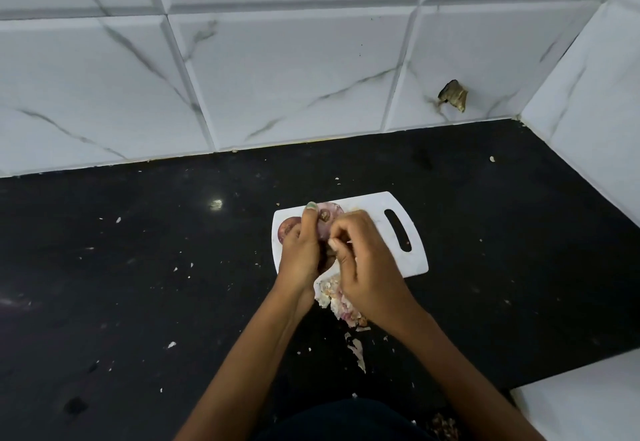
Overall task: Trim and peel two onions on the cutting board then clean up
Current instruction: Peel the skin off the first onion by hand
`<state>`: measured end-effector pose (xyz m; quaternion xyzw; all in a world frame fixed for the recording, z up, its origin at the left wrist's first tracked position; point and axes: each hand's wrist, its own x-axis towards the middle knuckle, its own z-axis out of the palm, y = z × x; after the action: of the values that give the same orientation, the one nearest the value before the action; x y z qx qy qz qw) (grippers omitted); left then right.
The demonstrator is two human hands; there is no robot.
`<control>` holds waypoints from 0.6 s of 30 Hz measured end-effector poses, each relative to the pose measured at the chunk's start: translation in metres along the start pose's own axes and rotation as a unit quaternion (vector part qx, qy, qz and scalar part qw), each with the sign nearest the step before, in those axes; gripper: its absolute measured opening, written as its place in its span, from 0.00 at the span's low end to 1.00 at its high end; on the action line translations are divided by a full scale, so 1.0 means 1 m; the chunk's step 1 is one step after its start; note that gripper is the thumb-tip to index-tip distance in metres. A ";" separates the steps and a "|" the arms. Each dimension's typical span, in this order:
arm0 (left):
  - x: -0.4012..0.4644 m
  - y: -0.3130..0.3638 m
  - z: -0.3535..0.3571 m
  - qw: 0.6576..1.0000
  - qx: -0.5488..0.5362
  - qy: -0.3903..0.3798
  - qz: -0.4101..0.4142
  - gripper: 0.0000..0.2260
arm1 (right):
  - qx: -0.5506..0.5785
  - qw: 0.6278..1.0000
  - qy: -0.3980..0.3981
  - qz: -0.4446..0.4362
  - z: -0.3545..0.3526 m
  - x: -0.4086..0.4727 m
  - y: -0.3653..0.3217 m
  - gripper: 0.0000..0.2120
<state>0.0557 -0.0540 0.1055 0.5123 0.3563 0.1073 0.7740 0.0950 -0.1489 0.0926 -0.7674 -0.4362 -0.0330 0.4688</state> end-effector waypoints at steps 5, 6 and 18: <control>0.000 0.000 -0.006 0.999 0.016 -0.028 -0.024 0.23 | 0.069 0.992 0.072 0.076 -0.024 0.008 0.006 0.04; 0.000 -0.001 -0.007 0.999 0.018 -0.031 -0.027 0.23 | 0.075 0.991 0.068 0.084 -0.026 0.009 0.006 0.06; -0.002 0.001 -0.009 0.998 0.039 -0.040 -0.020 0.21 | 0.018 0.995 0.005 0.098 -0.032 0.014 0.001 0.12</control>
<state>0.0487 -0.0484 0.1053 0.5390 0.3388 0.0576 0.7690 0.1156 -0.1643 0.1159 -0.7977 -0.3573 0.0165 0.4856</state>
